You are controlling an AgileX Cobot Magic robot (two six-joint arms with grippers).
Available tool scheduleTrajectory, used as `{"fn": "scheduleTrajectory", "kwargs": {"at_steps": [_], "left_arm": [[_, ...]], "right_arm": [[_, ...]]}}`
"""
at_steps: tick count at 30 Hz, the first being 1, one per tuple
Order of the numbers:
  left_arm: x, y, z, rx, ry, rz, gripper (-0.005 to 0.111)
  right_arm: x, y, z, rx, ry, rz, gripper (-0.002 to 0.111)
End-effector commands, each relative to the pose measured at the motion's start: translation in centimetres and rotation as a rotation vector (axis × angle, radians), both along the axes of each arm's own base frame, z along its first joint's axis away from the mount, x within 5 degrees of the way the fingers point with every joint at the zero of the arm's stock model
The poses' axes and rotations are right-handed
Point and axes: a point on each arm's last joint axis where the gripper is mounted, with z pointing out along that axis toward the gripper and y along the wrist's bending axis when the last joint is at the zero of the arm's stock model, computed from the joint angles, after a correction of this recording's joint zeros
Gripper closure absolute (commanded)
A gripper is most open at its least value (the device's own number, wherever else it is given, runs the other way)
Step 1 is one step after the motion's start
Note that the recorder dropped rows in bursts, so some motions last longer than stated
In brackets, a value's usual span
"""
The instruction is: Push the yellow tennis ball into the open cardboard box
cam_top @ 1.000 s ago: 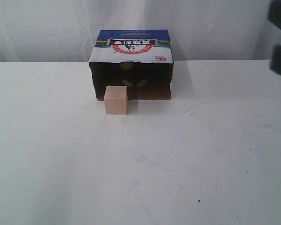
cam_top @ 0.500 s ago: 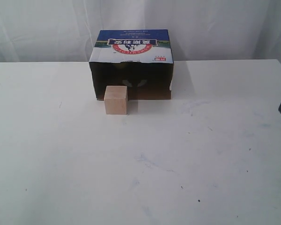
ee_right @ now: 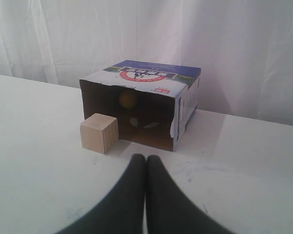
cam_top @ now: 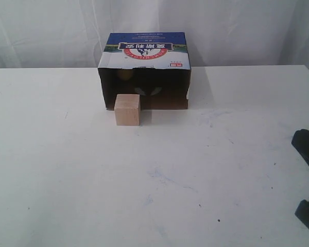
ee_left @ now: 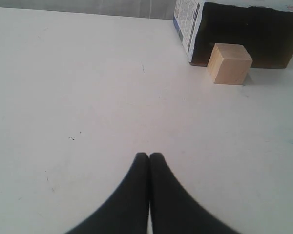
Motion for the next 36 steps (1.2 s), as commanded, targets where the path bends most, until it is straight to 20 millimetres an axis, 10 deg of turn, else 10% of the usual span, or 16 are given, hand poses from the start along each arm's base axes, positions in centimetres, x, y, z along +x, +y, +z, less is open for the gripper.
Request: {"fn": "scheduleTrajectory", "kwargs": {"at_steps": [1, 11, 23, 27, 36], "left_arm": [[-0.1, -0.1, 0.0, -0.016, -0.01, 0.0, 0.107], [0.0, 0.0, 0.0, -0.008, -0.012, 0.002, 0.107], [0.0, 0.0, 0.0, -0.007, -0.013, 0.002, 0.107], [0.0, 0.0, 0.0, -0.007, -0.011, 0.002, 0.107], [0.0, 0.0, 0.0, -0.007, -0.011, 0.002, 0.107]], "right_arm": [[0.0, 0.0, -0.2, 0.004, 0.008, -0.005, 0.108], [-4.4, -3.7, -2.1, -0.146, 0.094, -0.257, 0.108], [-3.6, -4.8, -5.7, -0.011, 0.133, -0.488, 0.108], [-3.7, -5.1, -6.1, -0.299, 0.135, -0.515, 0.108], [-3.7, -5.0, -6.1, -0.281, 0.143, -0.504, 0.108]]}}
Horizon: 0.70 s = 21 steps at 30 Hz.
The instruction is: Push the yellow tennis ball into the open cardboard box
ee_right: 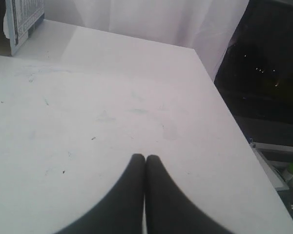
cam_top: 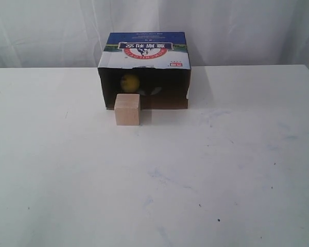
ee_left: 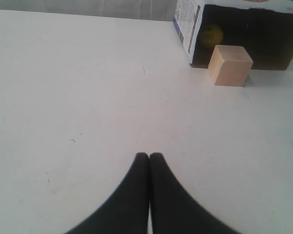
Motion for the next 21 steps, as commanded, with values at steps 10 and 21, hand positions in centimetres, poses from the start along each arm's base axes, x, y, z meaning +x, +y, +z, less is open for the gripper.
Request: {"fn": "scheduleTrajectory", "kwargs": {"at_steps": [10, 21], "left_arm": [[-0.1, 0.0, -0.1, -0.011, -0.002, -0.001, 0.107], [0.7, 0.8, -5.1, 0.086, 0.098, 0.051, 0.107]], "right_arm": [[0.0, 0.0, -0.2, -0.006, 0.002, -0.005, 0.108], [0.0, 0.0, -0.2, -0.006, 0.002, -0.005, 0.108]]}}
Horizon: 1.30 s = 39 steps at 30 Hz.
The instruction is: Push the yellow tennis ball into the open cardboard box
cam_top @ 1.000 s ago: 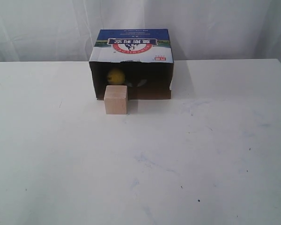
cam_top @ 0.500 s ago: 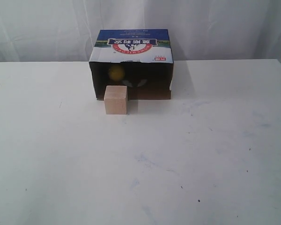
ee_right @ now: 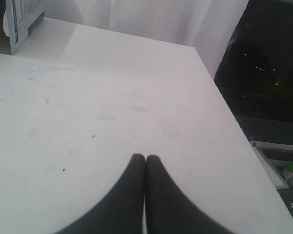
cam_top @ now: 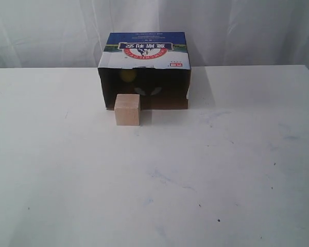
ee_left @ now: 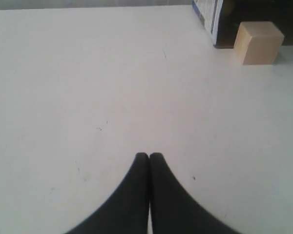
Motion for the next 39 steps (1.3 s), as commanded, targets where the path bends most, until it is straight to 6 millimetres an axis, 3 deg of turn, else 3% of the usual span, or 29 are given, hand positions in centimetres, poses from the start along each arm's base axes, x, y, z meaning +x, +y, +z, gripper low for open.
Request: {"fn": "scheduleTrajectory", "kwargs": {"at_steps": [1, 9, 39], "left_arm": [[0.35, 0.1, -3.58, -0.052, 0.069, 0.031, 0.107], [0.33, 0.09, -3.63, 0.071, 0.075, -0.022, 0.107], [0.33, 0.09, -3.63, 0.073, 0.075, -0.022, 0.107]], "right_arm": [[-0.02, -0.02, -0.1, -0.005, -0.006, -0.005, 0.108], [-0.02, -0.02, -0.1, -0.005, -0.006, -0.005, 0.108], [-0.02, -0.02, -0.1, -0.005, -0.006, -0.005, 0.108]]}}
